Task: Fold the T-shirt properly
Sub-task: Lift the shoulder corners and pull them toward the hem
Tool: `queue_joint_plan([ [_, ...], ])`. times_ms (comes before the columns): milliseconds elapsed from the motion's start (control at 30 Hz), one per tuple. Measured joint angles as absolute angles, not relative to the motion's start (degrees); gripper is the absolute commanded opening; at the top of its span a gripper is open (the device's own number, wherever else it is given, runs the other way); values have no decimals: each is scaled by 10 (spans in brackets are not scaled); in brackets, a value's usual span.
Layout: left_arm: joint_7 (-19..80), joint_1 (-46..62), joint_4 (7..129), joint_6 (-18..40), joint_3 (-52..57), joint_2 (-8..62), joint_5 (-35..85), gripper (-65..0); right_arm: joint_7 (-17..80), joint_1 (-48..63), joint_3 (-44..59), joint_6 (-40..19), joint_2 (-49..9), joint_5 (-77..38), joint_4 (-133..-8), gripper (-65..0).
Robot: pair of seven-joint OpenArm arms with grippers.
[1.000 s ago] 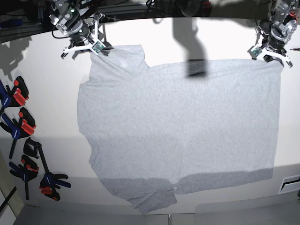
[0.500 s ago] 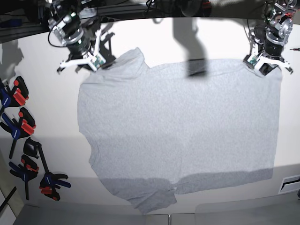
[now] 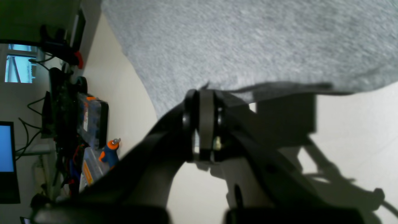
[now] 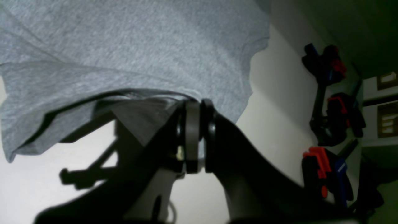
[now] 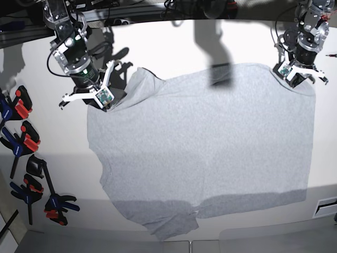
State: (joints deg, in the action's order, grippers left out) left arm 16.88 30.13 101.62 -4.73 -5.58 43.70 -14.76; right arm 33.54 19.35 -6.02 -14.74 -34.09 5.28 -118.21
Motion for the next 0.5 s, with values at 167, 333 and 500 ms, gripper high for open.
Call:
queue_joint_plan([
  [167,172,285,1016,-47,-56,437,-142,-650,334,192,-60,-147,-341,48,-1182,-650],
  [333,170,228,1016,-50,-56,435,-72,-650,335,161,-61,-147,-340,8,-1182,-650],
  [500,180,191,1012,-50,-56,435,-32,-650,330,100,-60,-141,-319,-22,-1158,-650],
])
